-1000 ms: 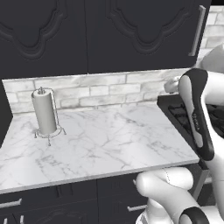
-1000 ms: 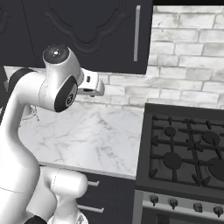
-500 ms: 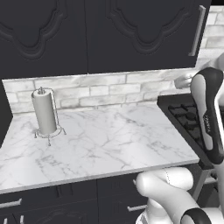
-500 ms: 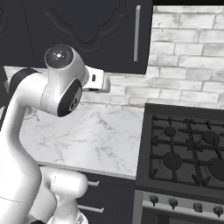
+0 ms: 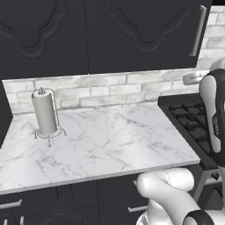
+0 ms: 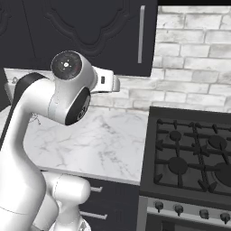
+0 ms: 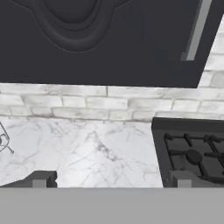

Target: Open the cabinet, pick the kettle from the cabinet, and place it in the sink.

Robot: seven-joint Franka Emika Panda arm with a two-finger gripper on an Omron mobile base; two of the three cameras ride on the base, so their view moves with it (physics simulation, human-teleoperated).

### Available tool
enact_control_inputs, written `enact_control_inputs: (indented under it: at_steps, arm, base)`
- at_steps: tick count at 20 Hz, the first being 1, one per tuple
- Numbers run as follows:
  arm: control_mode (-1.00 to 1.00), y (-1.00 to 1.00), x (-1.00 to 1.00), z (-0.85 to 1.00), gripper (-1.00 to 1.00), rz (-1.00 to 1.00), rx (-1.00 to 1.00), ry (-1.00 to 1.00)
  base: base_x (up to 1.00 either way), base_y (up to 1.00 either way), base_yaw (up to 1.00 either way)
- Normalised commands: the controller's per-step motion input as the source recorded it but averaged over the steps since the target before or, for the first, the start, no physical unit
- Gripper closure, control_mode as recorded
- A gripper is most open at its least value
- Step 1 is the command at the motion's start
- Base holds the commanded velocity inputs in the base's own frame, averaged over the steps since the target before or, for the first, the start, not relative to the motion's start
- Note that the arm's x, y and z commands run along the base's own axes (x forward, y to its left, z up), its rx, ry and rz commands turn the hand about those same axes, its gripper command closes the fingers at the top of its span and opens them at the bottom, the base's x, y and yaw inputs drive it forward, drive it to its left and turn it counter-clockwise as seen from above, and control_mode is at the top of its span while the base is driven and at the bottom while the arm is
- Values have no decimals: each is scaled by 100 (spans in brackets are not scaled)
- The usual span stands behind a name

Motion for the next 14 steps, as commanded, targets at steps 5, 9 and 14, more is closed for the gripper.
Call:
enact_control_inputs:
  at_steps: [5,9,14]
  arm:
    - [-100,-18,11,27,-100,0,0,7]
    - [-100,-19,13,26,-100,0,0,8]
    - [-100,-16,18,20,-100,0,0,8]
  base:
    - [0,0,0]
    - [0,0,0]
    - [0,0,0]
